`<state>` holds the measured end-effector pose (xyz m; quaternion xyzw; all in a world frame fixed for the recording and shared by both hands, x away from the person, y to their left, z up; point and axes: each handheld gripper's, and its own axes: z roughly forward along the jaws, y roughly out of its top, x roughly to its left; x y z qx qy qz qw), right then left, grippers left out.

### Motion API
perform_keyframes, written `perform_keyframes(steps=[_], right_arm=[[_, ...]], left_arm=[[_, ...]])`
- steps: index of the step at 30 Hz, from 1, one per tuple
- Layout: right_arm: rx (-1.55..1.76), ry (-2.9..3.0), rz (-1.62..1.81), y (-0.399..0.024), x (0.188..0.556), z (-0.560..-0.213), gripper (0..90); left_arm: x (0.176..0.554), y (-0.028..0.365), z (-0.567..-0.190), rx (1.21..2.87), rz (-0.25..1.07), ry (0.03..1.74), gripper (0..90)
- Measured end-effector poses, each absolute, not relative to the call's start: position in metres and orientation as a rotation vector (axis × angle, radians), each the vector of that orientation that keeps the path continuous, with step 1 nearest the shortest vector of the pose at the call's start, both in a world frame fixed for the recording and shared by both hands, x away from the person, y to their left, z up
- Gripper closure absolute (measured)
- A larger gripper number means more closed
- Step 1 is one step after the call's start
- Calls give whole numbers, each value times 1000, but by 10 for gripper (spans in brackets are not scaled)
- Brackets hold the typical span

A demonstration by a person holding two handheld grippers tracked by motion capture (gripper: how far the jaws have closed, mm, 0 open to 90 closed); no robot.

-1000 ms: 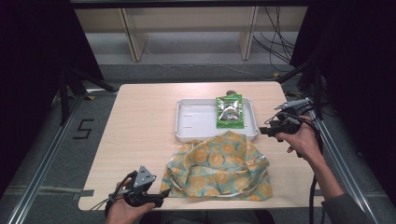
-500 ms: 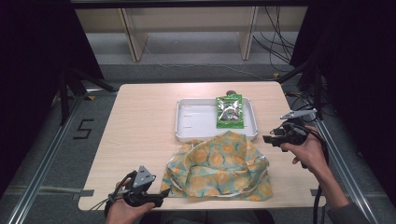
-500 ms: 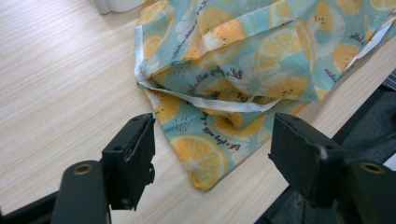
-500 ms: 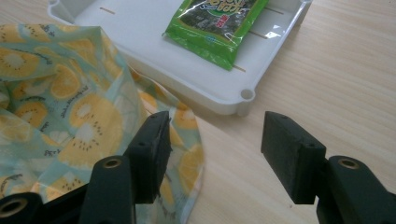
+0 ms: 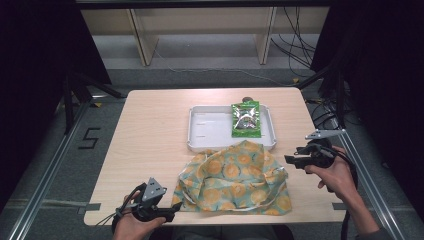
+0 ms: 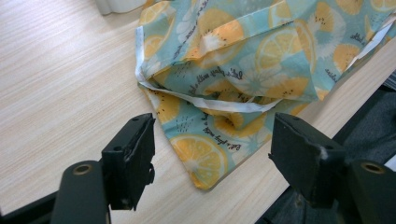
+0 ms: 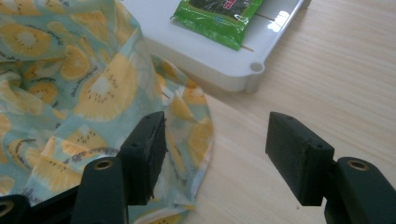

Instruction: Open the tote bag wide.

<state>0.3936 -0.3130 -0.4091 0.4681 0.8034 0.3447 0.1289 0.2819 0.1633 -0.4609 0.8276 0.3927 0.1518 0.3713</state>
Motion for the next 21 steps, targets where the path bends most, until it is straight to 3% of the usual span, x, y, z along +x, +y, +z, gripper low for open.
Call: perform_keyframes(steps=[4, 6, 8, 9, 13, 21], right_arm=[[1333, 2384, 1003, -315, 388, -409, 388], [1332, 2332, 1036, -313, 385, -413, 386], [1322, 2340, 1032, -313, 383, -413, 386], [1312, 2364, 994, -315, 380, -412, 386], [1279, 2376, 1024, -315, 376, -414, 384], [1300, 2372, 1029, -316, 363, -416, 378]], left_arm=[[283, 168, -458, 2205, 396, 961, 301], [282, 164, -461, 2127, 390, 1003, 301], [283, 167, -458, 2192, 395, 967, 301], [282, 164, -461, 2122, 391, 1008, 301], [282, 167, -459, 2188, 384, 980, 301], [281, 164, -460, 2132, 384, 1009, 301]])
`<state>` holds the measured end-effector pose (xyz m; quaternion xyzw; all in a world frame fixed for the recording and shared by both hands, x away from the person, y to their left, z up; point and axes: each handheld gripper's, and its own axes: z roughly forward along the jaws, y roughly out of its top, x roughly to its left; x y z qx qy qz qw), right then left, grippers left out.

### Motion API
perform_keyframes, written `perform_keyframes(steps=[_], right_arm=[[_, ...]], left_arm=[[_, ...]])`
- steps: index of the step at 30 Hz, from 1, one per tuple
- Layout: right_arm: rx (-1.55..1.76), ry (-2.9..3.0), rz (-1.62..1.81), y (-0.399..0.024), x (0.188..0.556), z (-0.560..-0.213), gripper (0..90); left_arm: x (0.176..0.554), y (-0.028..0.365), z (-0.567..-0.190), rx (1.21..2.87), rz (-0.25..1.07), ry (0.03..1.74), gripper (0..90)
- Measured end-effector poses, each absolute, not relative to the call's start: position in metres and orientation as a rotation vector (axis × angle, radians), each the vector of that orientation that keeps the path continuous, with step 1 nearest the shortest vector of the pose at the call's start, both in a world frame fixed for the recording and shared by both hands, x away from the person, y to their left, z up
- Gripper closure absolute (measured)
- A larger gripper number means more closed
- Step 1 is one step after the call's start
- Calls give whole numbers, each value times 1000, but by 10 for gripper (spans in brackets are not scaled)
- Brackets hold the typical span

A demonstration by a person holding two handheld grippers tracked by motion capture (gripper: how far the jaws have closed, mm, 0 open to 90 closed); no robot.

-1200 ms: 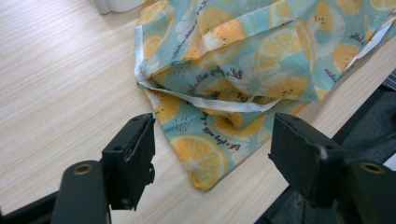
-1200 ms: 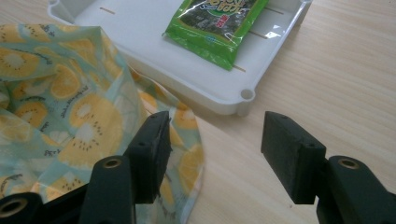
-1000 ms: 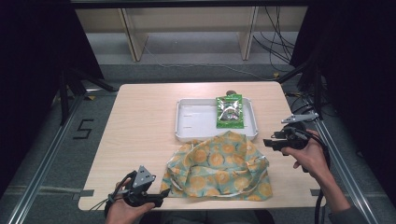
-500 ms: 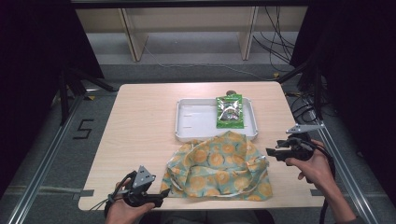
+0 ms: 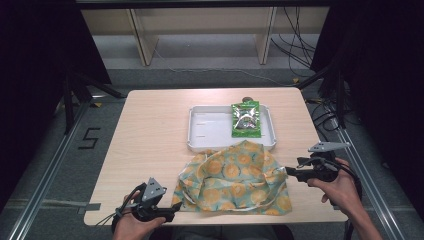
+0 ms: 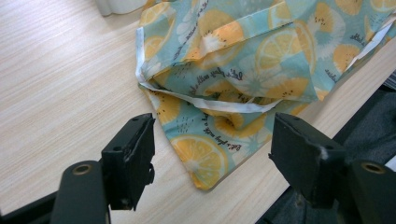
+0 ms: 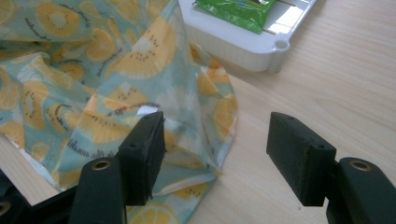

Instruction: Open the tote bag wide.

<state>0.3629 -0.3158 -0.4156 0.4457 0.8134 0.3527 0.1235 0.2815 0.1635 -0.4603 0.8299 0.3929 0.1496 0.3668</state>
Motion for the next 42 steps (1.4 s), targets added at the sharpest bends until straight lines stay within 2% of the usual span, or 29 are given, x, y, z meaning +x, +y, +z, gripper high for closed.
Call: perform_keyframes(steps=[25, 30, 35, 42], right_arm=[[1261, 2427, 1009, -322, 330, -430, 330], [1345, 2421, 1023, -320, 322, -431, 330], [1276, 2434, 1013, -323, 320, -435, 327], [1354, 2432, 1007, -325, 315, -437, 327]], left_arm=[[283, 166, -459, 2190, 388, 980, 286], [281, 162, -462, 2105, 381, 1029, 282], [282, 162, -462, 2104, 380, 1030, 283], [282, 162, -461, 2106, 382, 1028, 283]])
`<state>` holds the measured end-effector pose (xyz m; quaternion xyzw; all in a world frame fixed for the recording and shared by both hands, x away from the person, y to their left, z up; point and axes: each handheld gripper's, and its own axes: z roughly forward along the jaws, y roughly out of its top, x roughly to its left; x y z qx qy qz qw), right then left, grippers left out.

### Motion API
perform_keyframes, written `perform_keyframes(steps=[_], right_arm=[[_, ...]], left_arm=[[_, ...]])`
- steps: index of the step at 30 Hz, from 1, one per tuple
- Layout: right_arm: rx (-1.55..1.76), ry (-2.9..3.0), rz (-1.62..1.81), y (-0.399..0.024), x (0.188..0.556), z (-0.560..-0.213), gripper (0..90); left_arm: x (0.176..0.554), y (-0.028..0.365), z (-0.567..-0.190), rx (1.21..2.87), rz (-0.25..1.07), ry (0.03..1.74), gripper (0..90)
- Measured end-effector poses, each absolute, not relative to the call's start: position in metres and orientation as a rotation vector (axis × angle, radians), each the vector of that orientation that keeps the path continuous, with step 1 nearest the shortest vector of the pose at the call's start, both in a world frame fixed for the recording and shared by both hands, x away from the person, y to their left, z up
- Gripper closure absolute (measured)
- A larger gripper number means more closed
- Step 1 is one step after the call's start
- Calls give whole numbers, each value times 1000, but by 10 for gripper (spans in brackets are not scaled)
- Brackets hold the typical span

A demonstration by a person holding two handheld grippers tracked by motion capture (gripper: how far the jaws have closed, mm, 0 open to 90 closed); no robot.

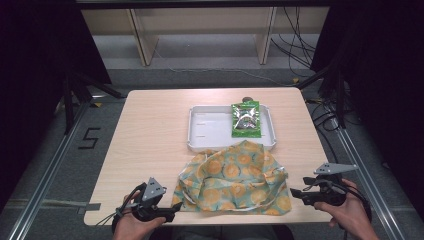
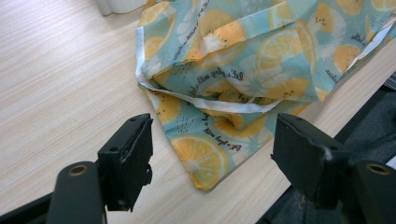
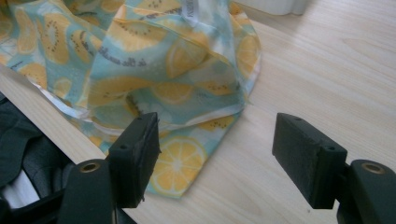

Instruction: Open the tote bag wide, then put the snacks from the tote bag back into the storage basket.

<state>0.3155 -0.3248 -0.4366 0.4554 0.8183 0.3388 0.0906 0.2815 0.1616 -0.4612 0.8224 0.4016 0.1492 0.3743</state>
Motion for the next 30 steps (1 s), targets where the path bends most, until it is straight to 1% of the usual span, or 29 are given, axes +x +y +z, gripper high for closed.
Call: perform_keyframes(steps=[2, 3, 5, 6, 7, 9, 10, 12, 14, 21, 23, 26, 27, 29, 30], right_arm=[[1371, 2432, 998, -326, 316, -438, 327], [1325, 2446, 997, -329, 318, -439, 326], [1330, 2449, 987, -328, 318, -439, 327], [1367, 2437, 995, -326, 316, -439, 327], [1318, 2425, 1002, -326, 317, -441, 327], [1362, 2376, 1044, -323, 316, -443, 327], [1353, 2418, 992, -325, 316, -440, 327], [1291, 2381, 1037, -326, 319, -445, 327], [1340, 2395, 1023, -327, 317, -443, 327], [1369, 2387, 1022, -325, 316, -443, 327], [1345, 2389, 1032, -327, 317, -444, 327], [1355, 2383, 1022, -326, 312, -442, 326], [1281, 2377, 1030, -328, 313, -445, 325], [1299, 2440, 1005, -328, 311, -442, 325], [1352, 2439, 1008, -326, 308, -441, 325]], left_arm=[[281, 162, -461, 2105, 382, 1029, 283], [282, 162, -461, 2117, 384, 1019, 283], [282, 166, -459, 2175, 388, 988, 283], [282, 163, -460, 2136, 385, 1008, 283], [282, 163, -461, 2125, 383, 1017, 283], [282, 163, -461, 2126, 386, 1014, 283], [282, 163, -460, 2138, 384, 1007, 283], [282, 162, -461, 2112, 383, 1023, 283], [282, 161, -461, 2102, 382, 1029, 283], [282, 161, -461, 2112, 384, 1016, 284], [284, 166, -459, 2189, 389, 974, 283], [283, 166, -458, 2172, 390, 979, 283], [283, 163, -460, 2117, 395, 998, 283], [282, 163, -461, 2122, 387, 1011, 283], [281, 165, -460, 2150, 387, 1003, 284]])
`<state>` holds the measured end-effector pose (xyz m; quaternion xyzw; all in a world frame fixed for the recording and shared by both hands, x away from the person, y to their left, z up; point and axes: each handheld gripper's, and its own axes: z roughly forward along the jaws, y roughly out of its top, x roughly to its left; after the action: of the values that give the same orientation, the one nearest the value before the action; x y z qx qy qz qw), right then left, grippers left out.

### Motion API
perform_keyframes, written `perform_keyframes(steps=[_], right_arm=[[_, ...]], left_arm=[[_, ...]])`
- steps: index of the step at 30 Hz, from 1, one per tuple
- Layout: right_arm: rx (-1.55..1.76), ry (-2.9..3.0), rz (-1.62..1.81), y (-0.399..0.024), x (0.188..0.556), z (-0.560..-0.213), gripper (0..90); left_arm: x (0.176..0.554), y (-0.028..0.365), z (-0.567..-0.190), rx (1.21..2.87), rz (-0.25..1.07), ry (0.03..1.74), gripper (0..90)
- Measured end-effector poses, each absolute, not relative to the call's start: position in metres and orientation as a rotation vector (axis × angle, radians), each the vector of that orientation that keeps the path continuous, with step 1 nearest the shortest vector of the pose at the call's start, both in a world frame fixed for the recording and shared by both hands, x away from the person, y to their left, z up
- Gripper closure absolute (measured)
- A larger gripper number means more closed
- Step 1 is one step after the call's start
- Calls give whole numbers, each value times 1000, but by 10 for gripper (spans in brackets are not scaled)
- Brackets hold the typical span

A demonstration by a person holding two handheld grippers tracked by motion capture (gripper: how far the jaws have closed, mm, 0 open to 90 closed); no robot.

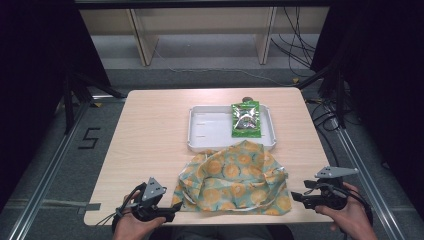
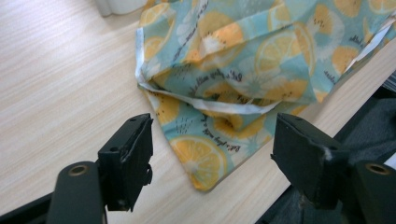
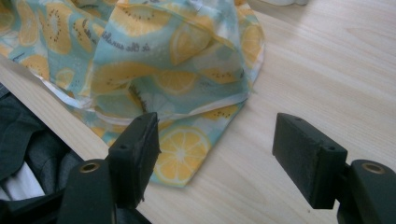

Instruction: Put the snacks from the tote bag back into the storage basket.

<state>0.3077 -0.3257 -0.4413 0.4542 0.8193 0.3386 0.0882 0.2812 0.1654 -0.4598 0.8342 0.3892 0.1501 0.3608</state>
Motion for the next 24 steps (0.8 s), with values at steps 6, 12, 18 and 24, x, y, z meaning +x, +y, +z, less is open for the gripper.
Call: perform_keyframes(steps=[6, 12, 18, 24], right_arm=[[1307, 2462, 991, -327, 306, -445, 323], [1306, 2473, 992, -325, 297, -448, 315], [1342, 2481, 981, -326, 290, -449, 311], [1334, 2453, 991, -325, 288, -450, 309]], left_arm=[[282, 164, -460, 2148, 386, 1001, 284], [281, 164, -460, 2110, 393, 1024, 284], [281, 163, -460, 2113, 394, 1022, 284], [282, 165, -459, 2137, 402, 1001, 284]])
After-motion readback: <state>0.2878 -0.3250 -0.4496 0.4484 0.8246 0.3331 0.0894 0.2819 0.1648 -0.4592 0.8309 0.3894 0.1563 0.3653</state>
